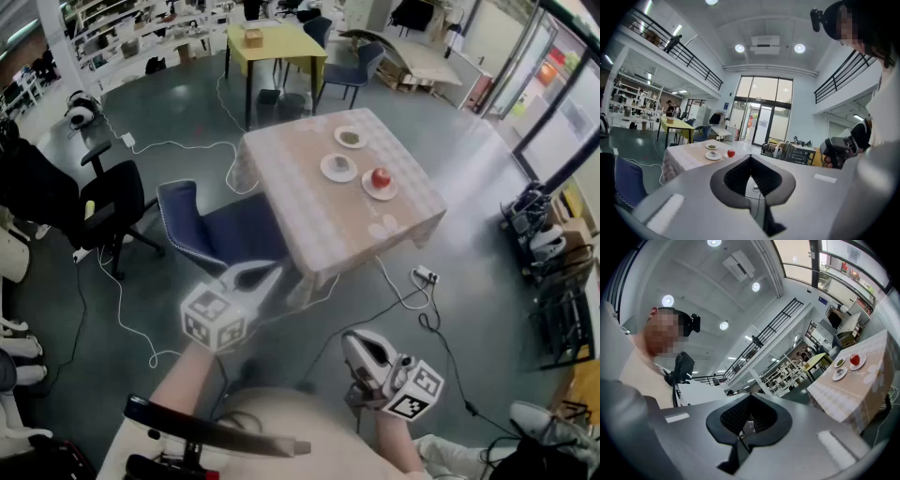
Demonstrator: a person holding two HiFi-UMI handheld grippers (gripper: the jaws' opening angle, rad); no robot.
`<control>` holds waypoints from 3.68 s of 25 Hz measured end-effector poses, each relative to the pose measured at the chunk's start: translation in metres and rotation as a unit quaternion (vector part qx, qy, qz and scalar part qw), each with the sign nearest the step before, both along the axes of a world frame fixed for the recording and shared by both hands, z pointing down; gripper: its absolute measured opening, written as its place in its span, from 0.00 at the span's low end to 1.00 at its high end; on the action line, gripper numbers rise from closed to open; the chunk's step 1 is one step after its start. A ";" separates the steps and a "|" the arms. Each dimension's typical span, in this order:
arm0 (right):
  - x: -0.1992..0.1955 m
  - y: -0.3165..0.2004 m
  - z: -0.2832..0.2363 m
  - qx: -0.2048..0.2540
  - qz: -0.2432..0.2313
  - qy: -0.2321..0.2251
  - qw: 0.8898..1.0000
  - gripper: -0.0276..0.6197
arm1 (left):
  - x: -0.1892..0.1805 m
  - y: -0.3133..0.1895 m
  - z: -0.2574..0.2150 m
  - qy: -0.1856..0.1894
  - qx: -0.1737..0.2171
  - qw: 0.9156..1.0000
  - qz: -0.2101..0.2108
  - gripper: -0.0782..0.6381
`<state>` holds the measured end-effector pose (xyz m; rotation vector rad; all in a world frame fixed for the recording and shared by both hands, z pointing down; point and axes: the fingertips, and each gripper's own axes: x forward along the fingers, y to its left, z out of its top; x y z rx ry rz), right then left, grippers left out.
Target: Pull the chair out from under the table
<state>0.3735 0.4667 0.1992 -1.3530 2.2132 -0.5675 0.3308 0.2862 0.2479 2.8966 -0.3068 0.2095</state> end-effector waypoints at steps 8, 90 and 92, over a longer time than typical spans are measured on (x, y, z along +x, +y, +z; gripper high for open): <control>0.002 0.014 0.009 -0.008 -0.008 0.005 1.000 0.06 | 0.009 0.024 -0.011 -0.028 0.053 0.998 0.013 0.11; -0.058 -0.223 0.083 -0.128 -0.244 0.088 0.957 0.06 | -0.128 -0.198 0.129 -0.455 -0.069 0.881 -0.107 0.11; -0.041 -0.239 0.083 -0.124 -0.260 0.091 0.953 0.06 | -0.116 -0.207 0.133 -0.459 -0.092 0.876 -0.111 0.11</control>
